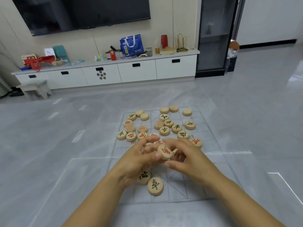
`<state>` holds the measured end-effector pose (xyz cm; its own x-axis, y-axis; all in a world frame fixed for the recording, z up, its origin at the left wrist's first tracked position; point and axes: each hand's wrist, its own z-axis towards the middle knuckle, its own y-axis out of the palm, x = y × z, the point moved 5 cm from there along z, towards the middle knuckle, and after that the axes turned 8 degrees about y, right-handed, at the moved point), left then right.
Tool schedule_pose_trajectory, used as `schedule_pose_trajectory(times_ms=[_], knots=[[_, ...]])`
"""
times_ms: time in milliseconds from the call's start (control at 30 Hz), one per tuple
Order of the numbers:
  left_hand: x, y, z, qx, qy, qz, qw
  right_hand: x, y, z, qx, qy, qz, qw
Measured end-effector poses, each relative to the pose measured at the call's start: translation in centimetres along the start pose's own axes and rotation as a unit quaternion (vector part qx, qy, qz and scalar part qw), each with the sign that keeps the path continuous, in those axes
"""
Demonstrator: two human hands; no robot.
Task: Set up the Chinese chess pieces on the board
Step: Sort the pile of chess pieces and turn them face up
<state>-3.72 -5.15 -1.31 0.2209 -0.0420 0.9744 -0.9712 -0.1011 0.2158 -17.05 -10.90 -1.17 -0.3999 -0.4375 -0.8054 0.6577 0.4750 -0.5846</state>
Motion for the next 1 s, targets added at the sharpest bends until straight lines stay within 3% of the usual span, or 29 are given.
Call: schedule_pose_trajectory(times_ms=[167, 267, 333, 467, 600, 733, 833, 933, 1000], knots=[[-1.4, 0.3, -1.3, -0.003, -0.024, -0.031, 0.999, -0.2, 0.4, -0.3, -0.013, -0.015, -0.050, 0.999], [-0.6, -0.8, -1.1, 0.029, 0.004, 0.128, 0.991, 0.2, 0.2, -0.5, -0.034, 0.008, -0.094, 0.995], [0.6, -2.6, -0.2, 0.096, 0.046, 0.209, 0.972, 0.5, 0.1, -0.8, -0.058, 0.023, -0.153, 0.986], [1.3, -6.7, 2.2, 0.207, 0.076, 0.222, 0.950, 0.9, 0.4, -1.3, -0.066, 0.041, -0.210, 0.975], [1.5, -8.4, 5.9, 0.238, 0.115, 0.309, 0.914, 1.6, -0.7, -1.1, -0.020, 0.061, -0.212, 0.975], [3.1, -8.1, 12.0, 0.194, 0.139, 0.548, 0.801, 2.7, -2.5, -0.7, 0.051, 0.106, -0.191, 0.974], [2.2, -7.7, 16.2, 0.074, 0.079, 0.725, 0.681, 3.5, -3.4, -0.4, 0.075, 0.138, -0.227, 0.961], [1.1, -7.5, 18.4, -0.009, 0.026, 0.821, 0.571, 3.7, -3.4, 0.0, 0.069, 0.147, -0.235, 0.958], [1.1, -7.8, 19.0, 0.004, 0.017, 0.836, 0.549, 3.9, -3.8, 0.2, 0.067, 0.161, -0.243, 0.954]])
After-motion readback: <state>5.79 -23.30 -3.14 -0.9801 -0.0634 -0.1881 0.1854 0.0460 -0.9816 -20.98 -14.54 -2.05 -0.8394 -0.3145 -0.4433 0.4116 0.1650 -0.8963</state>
